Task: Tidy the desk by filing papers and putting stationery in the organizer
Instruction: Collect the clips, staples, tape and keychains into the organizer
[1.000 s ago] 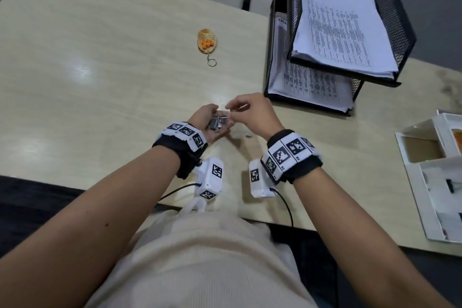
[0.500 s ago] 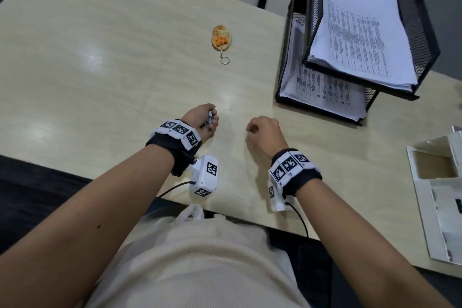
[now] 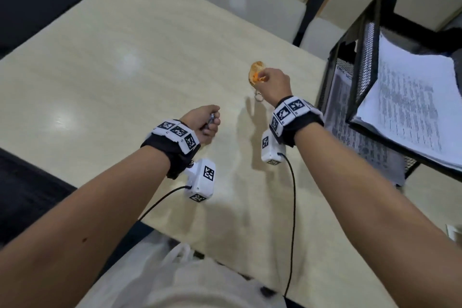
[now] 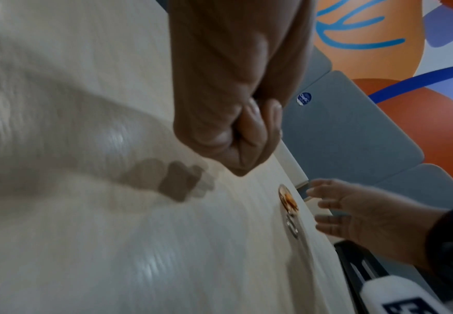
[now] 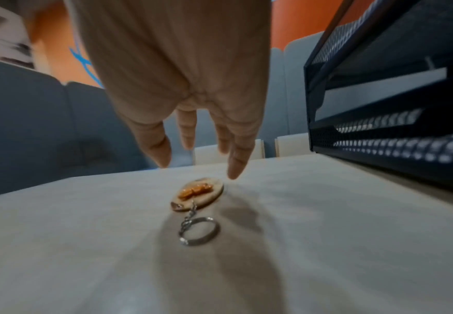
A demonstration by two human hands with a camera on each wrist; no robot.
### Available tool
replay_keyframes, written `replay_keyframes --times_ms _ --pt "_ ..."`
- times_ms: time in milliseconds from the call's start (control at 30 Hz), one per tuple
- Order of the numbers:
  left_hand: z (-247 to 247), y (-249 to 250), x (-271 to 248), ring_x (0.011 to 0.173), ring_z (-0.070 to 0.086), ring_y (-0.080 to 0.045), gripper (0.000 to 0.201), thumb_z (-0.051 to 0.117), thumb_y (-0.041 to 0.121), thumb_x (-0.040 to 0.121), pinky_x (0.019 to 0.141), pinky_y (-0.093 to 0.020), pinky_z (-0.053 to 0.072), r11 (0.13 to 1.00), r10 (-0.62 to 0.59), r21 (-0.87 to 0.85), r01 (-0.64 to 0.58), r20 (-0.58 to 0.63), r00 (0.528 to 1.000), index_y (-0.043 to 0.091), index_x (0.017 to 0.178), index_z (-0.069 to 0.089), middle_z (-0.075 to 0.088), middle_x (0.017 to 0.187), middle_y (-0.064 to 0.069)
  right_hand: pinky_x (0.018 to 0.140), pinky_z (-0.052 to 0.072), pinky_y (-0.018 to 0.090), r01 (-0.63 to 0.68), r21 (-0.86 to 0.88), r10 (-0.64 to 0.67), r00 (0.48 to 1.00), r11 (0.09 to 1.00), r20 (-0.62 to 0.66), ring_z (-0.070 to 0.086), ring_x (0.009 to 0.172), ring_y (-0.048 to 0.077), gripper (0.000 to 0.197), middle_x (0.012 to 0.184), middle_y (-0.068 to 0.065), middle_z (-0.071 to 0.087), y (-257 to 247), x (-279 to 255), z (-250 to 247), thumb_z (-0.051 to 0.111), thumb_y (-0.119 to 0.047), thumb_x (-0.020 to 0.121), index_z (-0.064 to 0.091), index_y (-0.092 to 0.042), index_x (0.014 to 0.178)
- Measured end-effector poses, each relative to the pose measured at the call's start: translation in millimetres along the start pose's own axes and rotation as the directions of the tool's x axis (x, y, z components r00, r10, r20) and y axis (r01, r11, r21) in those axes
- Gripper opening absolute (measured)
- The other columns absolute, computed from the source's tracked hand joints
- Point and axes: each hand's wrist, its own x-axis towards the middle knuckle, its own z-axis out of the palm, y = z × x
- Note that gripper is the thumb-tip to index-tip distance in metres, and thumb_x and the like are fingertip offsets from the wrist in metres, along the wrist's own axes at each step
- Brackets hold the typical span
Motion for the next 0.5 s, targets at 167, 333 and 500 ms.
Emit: replay_keyframes --times_ms 167,333,500 --pt "-23.8 11.2 3.1 0.018 0.024 -0.004 0.041 0.035 0.026 0.099 0.020 -0.013 0.015 0.998 0.035 -0.043 -0.036 -0.029 0.999 0.018 0.059 0.032 0.036 0.029 0.005 0.104 0.039 0.041 -0.096 -0.116 0.102 0.994 0.989 0.040 0.039 0.126 0.036 0.048 0.142 0.016 0.032 3.5 49.8 11.5 0.044 -0.015 0.089 0.041 -0.027 0.136" --pt "-35.3 13.1 1.1 0.019 0.028 -0.003 0.040 0.035 0.024 0.098 0.022 -0.012 0.018 0.996 0.076 -0.041 -0.081 -0.111 0.991 0.018 0.059 0.033 0.038 0.029 0.004 0.084 0.035 0.034 -0.064 -0.163 0.078 0.993 0.985 0.086 0.039 0.119 0.037 0.038 0.129 0.018 0.042 4.0 46.0 38.4 0.042 -0.005 0.085 0.057 -0.023 0.115" --pt "-17.8 -4.8 -1.0 0.022 0.036 -0.004 0.039 0.038 0.024 0.097 0.025 -0.008 0.023 0.999 0.038 -0.021 -0.041 -0.148 0.988 0.017 0.059 0.035 0.044 0.031 0.005 0.089 0.052 0.045 -0.120 -0.010 0.120 0.988 0.993 0.098 0.045 0.111 0.042 0.038 0.125 0.017 0.035 19.1 -4.8 45.8 0.048 0.003 0.082 0.063 -0.017 0.110"
